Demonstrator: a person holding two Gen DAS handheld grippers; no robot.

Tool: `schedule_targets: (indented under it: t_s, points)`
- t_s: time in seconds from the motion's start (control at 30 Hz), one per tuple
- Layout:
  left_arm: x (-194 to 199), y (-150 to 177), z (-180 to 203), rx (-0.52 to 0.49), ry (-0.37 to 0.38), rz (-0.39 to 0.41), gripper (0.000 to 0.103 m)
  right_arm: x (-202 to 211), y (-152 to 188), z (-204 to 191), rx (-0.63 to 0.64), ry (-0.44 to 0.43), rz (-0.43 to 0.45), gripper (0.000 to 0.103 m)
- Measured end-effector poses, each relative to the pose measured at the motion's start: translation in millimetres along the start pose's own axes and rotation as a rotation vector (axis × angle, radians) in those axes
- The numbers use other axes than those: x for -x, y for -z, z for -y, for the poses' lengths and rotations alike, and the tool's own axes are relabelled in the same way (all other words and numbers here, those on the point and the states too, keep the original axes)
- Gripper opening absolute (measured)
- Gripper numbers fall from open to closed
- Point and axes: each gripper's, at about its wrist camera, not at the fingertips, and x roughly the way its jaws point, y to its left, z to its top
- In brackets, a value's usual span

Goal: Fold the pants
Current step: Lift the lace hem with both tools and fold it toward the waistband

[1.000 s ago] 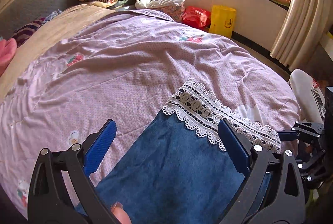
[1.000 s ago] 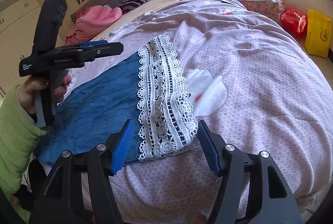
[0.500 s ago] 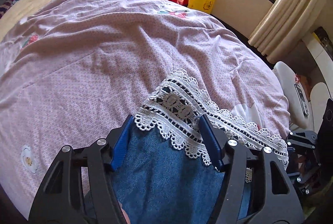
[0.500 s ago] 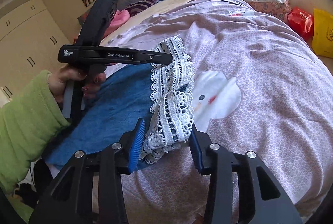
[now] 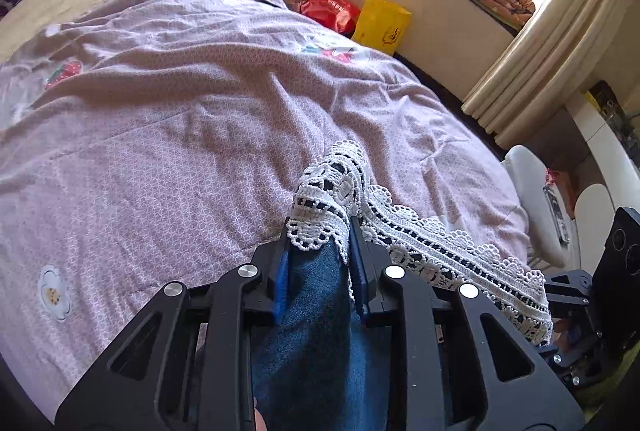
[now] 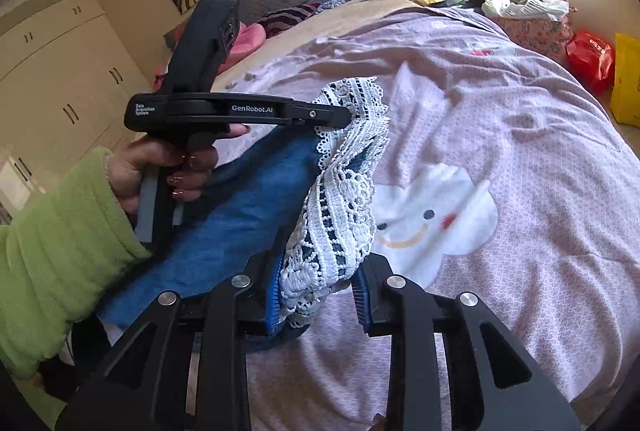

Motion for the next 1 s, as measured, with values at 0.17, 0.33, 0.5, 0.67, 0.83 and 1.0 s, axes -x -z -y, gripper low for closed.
schedule_targets:
  t_s: [0.17,0.33,0.5,0.67,0.83,1.0]
  points:
    - [59.4,8.8,-2.9,-0.001,0.051,0.13,0.018,21.5,-11.1,-34.7,0.06,-0.075,0.057,0.027]
    - [122.0,33.5,-12.6,0.006,0.062,0.231,0.02,34.3,-17.1,-84.0,0.161,-0.171,0.091,0.027]
    - [158.6,75.8,-38.6,0.092,0.043,0.278,0.025,18.2,-9.9,-134.2,0.27,-0.252,0.051,0.027]
    - [160.5,121.3,-67.9,0.254,-0.065,0.214,0.026,-22.8,18.0,-171.7,0.35,-0.237,-0.076,0.027]
    - [181.9,156.8,-89.9,0.443,-0.04,0.254,0.056,-47.6,47.1,-201.9,0.489,-0.186,-0.144,0.027]
    - [188.1,182.7,-91.5,0.564,0.068,0.259,0.08,-60.4,70.0,-222.3,0.609,-0.168,-0.174,0.027]
